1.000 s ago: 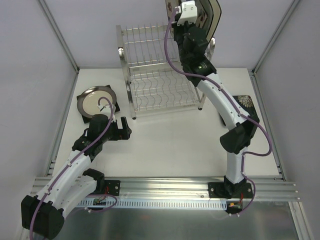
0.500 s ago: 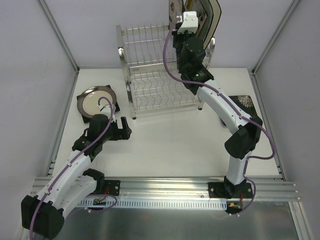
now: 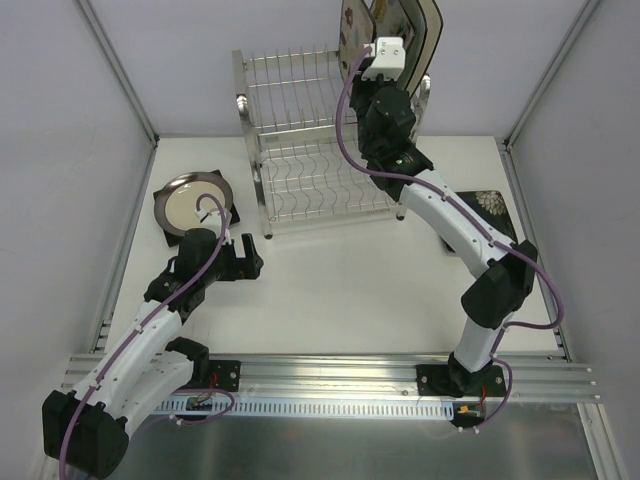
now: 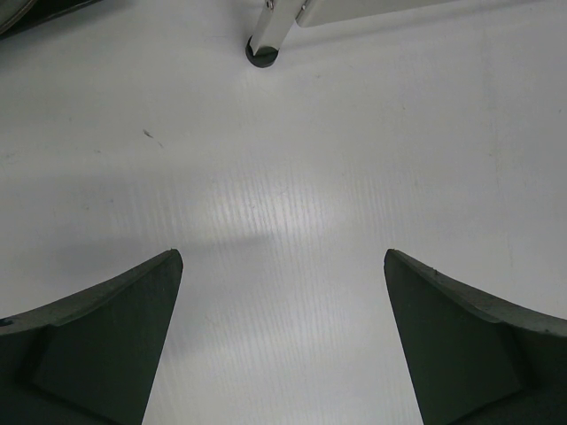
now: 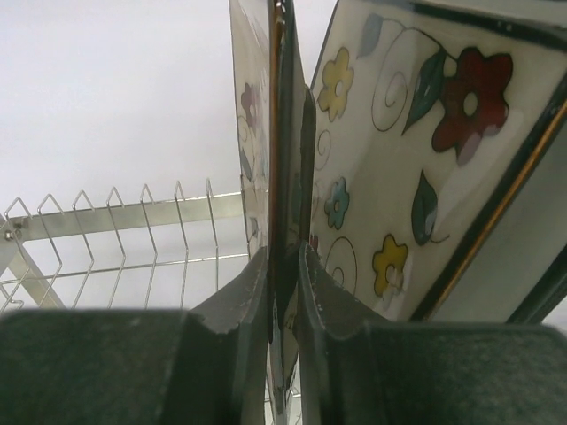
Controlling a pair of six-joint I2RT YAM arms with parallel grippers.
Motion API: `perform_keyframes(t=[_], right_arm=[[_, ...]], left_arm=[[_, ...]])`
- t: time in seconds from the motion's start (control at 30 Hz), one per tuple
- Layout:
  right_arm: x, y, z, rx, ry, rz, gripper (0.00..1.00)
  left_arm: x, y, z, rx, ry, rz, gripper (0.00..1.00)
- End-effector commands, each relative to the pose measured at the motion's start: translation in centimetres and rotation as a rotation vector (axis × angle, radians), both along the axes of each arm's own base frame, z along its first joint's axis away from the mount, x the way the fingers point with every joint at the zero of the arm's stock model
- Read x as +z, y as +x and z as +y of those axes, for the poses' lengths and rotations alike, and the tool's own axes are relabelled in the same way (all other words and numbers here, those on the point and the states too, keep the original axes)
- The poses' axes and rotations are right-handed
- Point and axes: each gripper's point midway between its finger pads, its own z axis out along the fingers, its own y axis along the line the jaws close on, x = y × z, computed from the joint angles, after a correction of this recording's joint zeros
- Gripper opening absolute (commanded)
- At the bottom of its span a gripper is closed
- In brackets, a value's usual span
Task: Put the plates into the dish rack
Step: Insert the plate into the dish rack
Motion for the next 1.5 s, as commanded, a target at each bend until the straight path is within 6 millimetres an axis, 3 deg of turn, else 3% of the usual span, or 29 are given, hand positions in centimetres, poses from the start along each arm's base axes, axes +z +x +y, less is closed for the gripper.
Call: perform_keyframes(t=[0.0, 0.27, 0.6, 0.7, 1.23, 1.47], right_arm=[[4.2, -3.9, 2.5, 0.163, 0.138, -0.079, 0.03], [2.5, -3.6, 1.3, 0.125, 0.139, -0.025, 0.06], [1.1, -2.1, -0.1, 0.098, 0.163, 0.041, 0.24], [0.8, -1.9, -0.4, 0.087, 0.16, 0.052, 0.25], [0.5, -1.4, -2.6, 0.079, 0.169, 0.092, 0.34], [1.0, -2.4, -2.2, 0.128, 0.169, 0.107, 0.5]], left_arm=[[1.4, 0.5, -0.3, -0.005, -0.026, -0.045, 0.99], [1.6, 0.5, -0.2, -0.003, -0.026, -0.052, 0.99], [1.9, 0.5, -0.1, 0.001, -0.025, -0.067, 0.99], [2.1, 0.5, 0.0, 0.008, -0.024, -0.077, 0.99], [2.3, 0.5, 0.0, 0.006, -0.028, -0.085, 0.99], [2.5, 0.5, 0.1, 0.009, -0.03, -0.094, 0.99]])
